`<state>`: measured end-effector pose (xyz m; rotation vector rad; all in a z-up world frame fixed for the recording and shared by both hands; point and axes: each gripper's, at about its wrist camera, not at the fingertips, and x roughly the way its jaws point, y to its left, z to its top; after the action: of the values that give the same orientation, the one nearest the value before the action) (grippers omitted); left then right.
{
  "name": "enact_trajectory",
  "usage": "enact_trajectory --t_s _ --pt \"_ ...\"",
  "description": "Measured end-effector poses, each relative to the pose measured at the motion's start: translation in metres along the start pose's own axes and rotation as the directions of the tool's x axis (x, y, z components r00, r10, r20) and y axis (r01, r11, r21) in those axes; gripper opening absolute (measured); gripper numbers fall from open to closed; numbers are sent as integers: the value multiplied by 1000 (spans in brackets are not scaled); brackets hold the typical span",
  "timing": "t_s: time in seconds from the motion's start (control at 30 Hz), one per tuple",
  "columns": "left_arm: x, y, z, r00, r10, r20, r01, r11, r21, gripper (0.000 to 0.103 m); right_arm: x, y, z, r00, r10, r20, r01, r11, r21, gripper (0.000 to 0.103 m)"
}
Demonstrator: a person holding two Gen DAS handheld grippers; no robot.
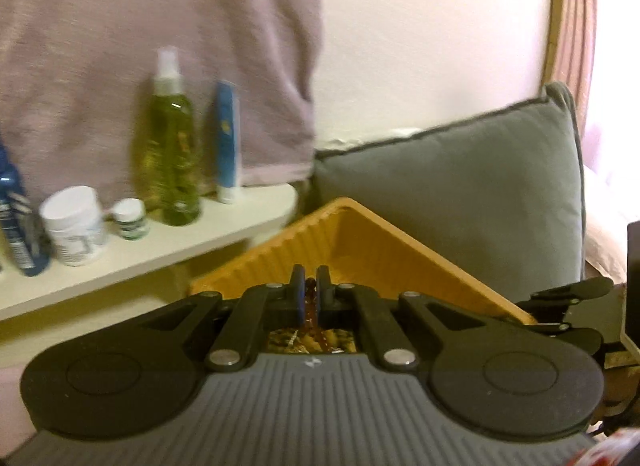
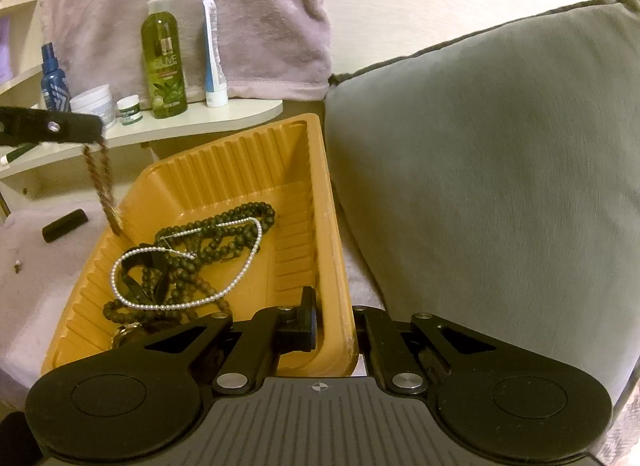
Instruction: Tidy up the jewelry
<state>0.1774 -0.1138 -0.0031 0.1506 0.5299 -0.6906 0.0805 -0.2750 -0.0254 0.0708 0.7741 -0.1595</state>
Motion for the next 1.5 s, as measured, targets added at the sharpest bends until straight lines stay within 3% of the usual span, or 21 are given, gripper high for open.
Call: enact_trajectory --t_s 0.33,0.63,0.87,1.03,1.1,1.27,1.33,1.5 --pt "13 2 -8 1000 7 -24 -7 1000 12 9 1 -1 0 1000 4 -3 -4 1000 9 5" --pt "-20 51 -22 985 170 -1 -169 982 -87 9 1 -1 0 1000 3 -3 -3 1000 7 5" --pt "-51 89 -46 942 334 -8 -332 931 -152 20 1 -1 -1 1000 2 -2 -2 1000 0 5" --pt "-68 121 -75 888 456 -60 -458 865 -203 22 0 -1 -1 1000 1 -2 -1 1000 0 5" --pt "-74 133 -88 875 476 -84 -481 842 -242 23 1 -1 -1 1000 1 -3 -1 1000 -3 5" --pt "-81 146 -118 826 547 -137 -564 794 -227 23 1 0 -1 1000 -2 -4 2 1000 -4 5" --pt "-81 147 -127 817 557 -148 -576 782 -240 23 1 0 -2 1000 -4 -4 4 1000 -5 5" --pt "-71 141 -143 819 550 -164 -573 792 -208 23 3 0 -1 1000 -7 -8 7 1000 -11 5"
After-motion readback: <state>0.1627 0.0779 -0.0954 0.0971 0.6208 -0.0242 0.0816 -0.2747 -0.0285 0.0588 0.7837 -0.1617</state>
